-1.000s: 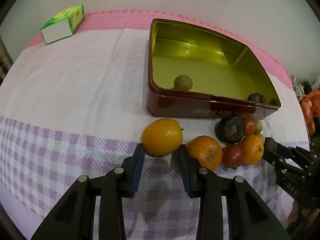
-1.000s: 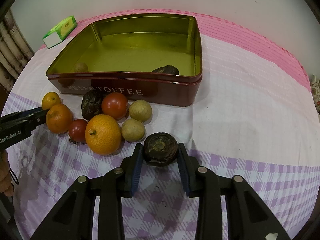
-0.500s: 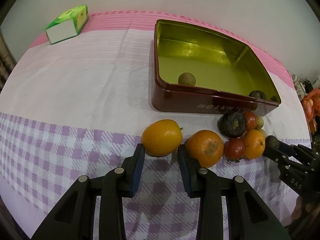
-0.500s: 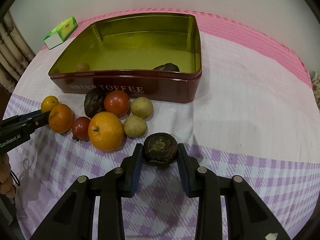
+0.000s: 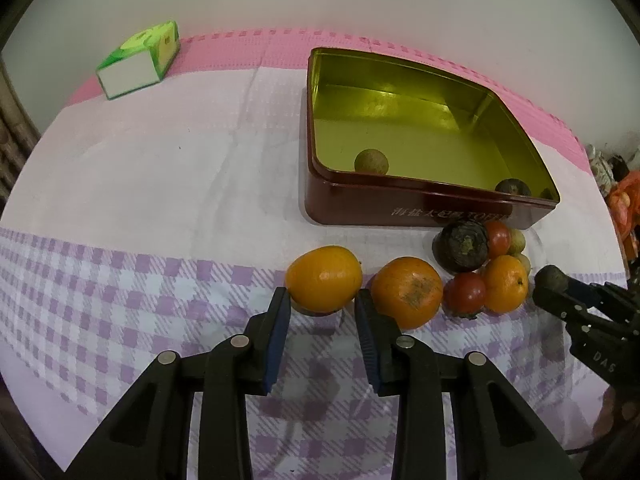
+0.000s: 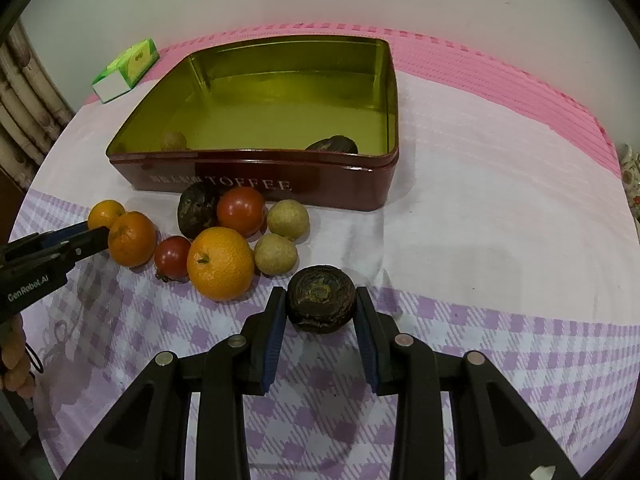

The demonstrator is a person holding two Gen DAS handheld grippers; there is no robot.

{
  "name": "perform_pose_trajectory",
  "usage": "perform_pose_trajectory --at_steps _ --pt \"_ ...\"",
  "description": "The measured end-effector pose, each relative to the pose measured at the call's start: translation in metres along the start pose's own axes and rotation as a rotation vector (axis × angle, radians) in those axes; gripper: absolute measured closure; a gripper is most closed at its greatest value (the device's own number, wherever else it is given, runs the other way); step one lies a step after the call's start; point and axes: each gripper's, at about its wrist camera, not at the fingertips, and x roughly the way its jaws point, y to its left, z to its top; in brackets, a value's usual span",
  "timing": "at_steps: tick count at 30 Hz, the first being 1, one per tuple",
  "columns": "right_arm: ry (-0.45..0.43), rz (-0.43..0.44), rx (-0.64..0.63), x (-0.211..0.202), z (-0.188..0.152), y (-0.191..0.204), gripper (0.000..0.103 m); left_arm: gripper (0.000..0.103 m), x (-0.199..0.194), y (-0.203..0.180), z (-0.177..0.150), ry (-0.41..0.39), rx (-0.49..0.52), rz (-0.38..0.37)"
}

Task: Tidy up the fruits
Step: 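Grasp the second dark brown fruit with the right gripper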

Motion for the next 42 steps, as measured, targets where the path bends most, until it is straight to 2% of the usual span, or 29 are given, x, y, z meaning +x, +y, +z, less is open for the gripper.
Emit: perform_pose_trajectory --at_steps 9,11,12,16,25,32,42 --pt "-0.013 0.007 -0.006 -0.011 0.0 0.0 0.072 0.072 -0.013 0.0 0.002 -0.012 -0.013 -0.007" --pt "-0.018 0.01 -0.008 -0.015 0.0 0.0 0.072 0.081 -0.016 0.002 0.003 -0.018 -0.016 -0.014" --pt "-0.021 0.011 -0.009 -0.016 0.001 0.0 0.072 0.082 -0.018 0.002 0.004 -0.021 -0.017 -0.018" --pt "-0.029 0.015 -0.014 -0.02 0.005 -0.001 0.072 0.082 -0.025 0.002 0.008 -0.038 0.0 -0.038" --pt "-0.006 0.027 -0.005 -0.01 -0.001 0.001 0.071 0.08 -0.01 -0.001 0.003 -0.002 0.017 -0.072" --pt "0.002 0.041 0.004 -0.005 -0.004 -0.002 0.072 0.08 0.002 0.003 0.005 0.024 0.019 -0.027" --pt "0.004 0.04 0.011 -0.005 -0.006 -0.004 0.071 0.079 -0.007 -0.02 -0.02 0.056 0.067 -0.089"
